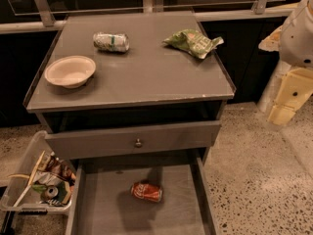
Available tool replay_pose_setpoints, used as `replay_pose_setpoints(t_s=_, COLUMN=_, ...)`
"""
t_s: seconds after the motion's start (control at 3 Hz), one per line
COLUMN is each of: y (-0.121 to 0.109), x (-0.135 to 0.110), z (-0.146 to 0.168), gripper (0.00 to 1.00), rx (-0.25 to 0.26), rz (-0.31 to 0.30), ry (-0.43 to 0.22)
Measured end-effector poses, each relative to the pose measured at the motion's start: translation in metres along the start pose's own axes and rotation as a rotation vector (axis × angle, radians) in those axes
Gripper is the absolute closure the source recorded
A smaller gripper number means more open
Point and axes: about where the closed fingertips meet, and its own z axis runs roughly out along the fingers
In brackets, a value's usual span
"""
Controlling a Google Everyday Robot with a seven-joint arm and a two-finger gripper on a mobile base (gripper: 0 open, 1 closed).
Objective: Pick coke can from middle drawer and place on counter
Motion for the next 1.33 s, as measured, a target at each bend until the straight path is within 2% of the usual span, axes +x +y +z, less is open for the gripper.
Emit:
replay_pose_setpoints(t_s=0.67, y=0.015, x=-0.011, z=0.017, gripper=0.00, rx=0.013, rz=-0.032, ry=-0.017)
replay_pose_setpoints(t_s=1.0, y=0.027, x=-0.006, z=0.050, gripper=0.00, rx=-0.004, rz=-0.044, ry=-0.051)
replay_pose_setpoints(t_s=1.33, y=0.037, x=0.005, z=0.088, gripper=0.00, rx=-0.003, rz=-0.052, ry=-0.142)
